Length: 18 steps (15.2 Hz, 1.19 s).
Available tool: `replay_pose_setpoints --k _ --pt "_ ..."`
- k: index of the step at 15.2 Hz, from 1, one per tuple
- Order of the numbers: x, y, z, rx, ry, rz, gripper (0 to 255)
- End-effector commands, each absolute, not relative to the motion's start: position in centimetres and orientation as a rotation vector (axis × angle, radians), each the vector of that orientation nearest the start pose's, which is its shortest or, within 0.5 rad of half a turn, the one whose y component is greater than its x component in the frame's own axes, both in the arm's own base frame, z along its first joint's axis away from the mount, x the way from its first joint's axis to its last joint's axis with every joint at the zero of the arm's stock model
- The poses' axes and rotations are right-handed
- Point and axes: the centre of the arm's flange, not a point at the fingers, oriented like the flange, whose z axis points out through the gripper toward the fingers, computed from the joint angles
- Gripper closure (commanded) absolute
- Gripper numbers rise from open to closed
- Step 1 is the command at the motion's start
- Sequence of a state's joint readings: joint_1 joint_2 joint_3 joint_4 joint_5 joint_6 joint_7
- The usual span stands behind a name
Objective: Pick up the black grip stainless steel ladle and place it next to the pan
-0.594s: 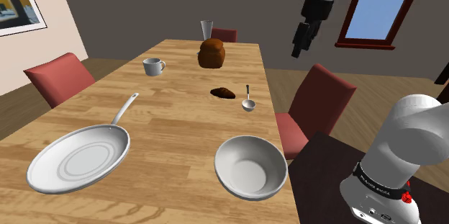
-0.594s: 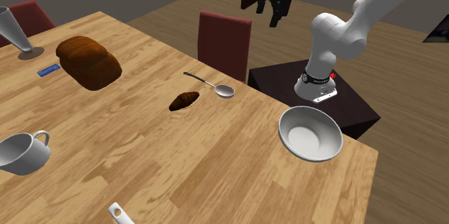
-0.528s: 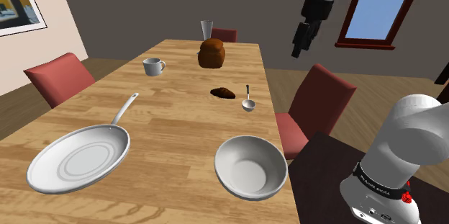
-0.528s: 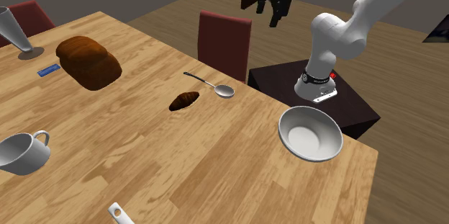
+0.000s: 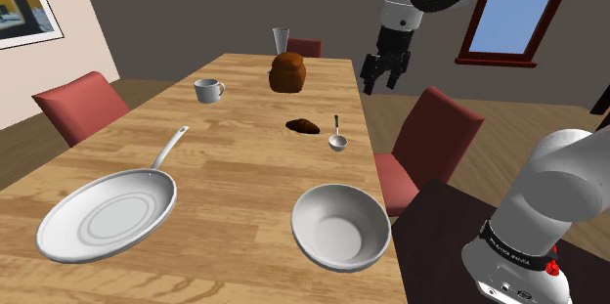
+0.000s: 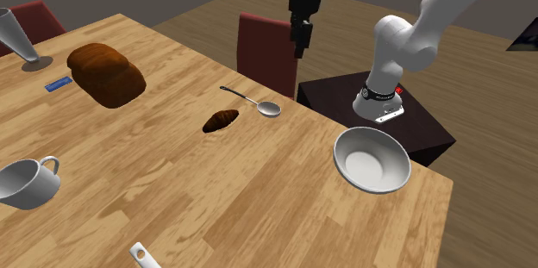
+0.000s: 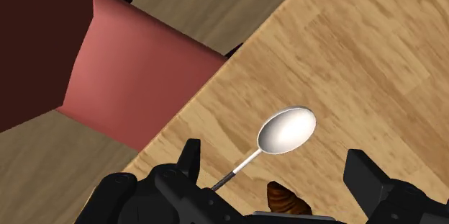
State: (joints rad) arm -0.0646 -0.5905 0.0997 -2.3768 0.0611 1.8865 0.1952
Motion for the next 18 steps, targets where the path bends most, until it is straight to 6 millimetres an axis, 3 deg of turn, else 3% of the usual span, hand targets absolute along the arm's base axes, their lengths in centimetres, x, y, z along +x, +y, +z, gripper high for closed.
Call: replay_pose_setpoints --k 1,14,16,18 --pt "40.6 2.3 52.3 -3.081 0.431 -0.141 0" --pt "51.9 -1.9 39.6 -2.785 1.21 -0.053 0" --pt "53.2 -2.8 37.7 -2.728 1.31 -0.041 0" --pt "53.3 -2.7 36.7 -2.728 1.31 -0.041 0"
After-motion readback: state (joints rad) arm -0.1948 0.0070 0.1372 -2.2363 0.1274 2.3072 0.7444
